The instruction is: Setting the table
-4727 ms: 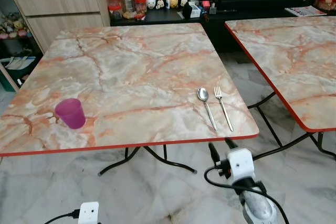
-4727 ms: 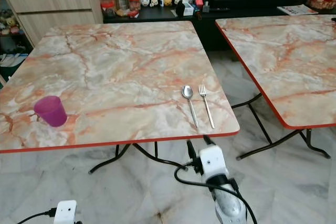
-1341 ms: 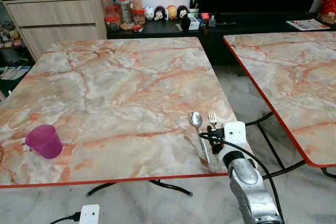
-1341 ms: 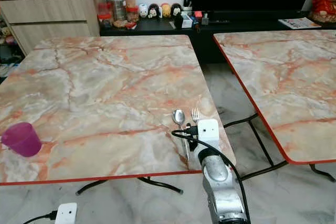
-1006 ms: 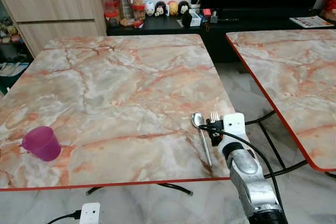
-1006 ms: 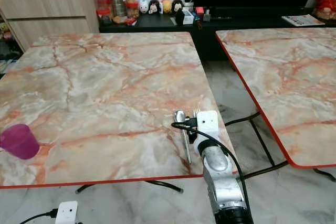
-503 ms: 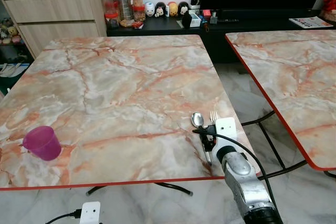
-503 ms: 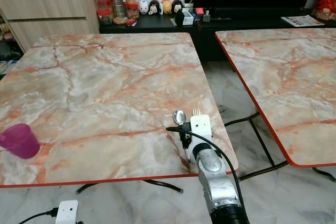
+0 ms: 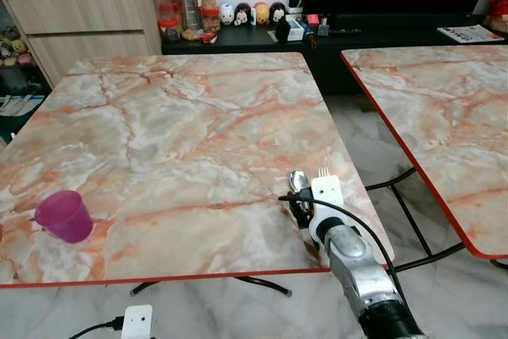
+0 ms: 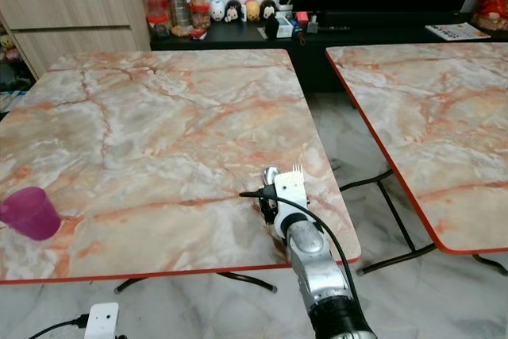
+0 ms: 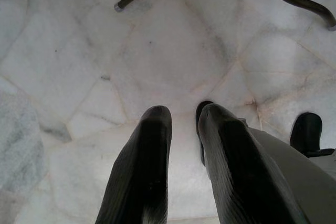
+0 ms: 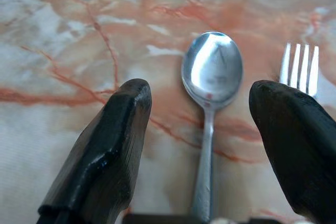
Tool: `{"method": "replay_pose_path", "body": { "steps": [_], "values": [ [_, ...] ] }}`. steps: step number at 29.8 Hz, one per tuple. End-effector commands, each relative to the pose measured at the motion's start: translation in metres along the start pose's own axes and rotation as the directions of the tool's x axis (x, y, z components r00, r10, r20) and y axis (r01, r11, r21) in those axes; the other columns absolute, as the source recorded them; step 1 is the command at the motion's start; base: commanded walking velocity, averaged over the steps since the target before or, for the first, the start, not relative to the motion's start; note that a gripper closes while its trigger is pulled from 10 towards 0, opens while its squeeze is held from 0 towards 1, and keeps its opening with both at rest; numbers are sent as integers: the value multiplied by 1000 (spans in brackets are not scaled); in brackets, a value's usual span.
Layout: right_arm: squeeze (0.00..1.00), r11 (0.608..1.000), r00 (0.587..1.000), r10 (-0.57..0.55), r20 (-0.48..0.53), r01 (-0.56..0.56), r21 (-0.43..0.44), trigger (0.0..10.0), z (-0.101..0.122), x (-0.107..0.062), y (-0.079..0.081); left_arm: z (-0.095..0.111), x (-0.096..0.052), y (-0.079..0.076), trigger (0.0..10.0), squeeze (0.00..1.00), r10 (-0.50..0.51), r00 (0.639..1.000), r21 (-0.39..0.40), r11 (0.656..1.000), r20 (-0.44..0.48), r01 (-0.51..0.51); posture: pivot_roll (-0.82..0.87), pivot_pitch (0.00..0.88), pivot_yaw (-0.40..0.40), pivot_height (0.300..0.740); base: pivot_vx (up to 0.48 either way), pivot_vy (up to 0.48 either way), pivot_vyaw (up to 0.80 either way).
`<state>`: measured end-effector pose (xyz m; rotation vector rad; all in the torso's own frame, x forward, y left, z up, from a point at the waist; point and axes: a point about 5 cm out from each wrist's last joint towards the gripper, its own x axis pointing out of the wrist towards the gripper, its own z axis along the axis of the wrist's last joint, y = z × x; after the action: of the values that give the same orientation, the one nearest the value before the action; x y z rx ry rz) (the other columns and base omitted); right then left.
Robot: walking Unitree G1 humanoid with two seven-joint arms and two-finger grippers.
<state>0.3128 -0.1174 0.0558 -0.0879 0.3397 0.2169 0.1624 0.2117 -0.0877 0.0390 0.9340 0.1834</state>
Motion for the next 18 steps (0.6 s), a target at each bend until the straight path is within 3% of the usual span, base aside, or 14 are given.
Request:
{"method": "replay_pose_path", "body": {
  "steps": [1, 10, 18],
  "values": [
    [0, 1000, 1000, 10, 5, -10, -7, 10000, 2, 2, 2, -1, 0, 1, 10000, 0, 6, 1000, -3, 1000, -9, -6, -1, 0, -16, 732, 0, 0, 0],
    [0, 998, 998, -56, -17, 56, 38, 10000, -1, 4, -4, -2, 0, 2, 10000, 0, 4, 1000, -6, 1000, -16, -4, -1, 0, -14, 732, 0, 0, 0],
    [0, 999, 997, -33, -70, 35, 36, 10000, -15, 3, -1, -4, 0, 2, 10000, 0, 4, 1000, -7, 1000, -23, -4, 3, 0, -14, 732, 0, 0, 0]
  ]
}}
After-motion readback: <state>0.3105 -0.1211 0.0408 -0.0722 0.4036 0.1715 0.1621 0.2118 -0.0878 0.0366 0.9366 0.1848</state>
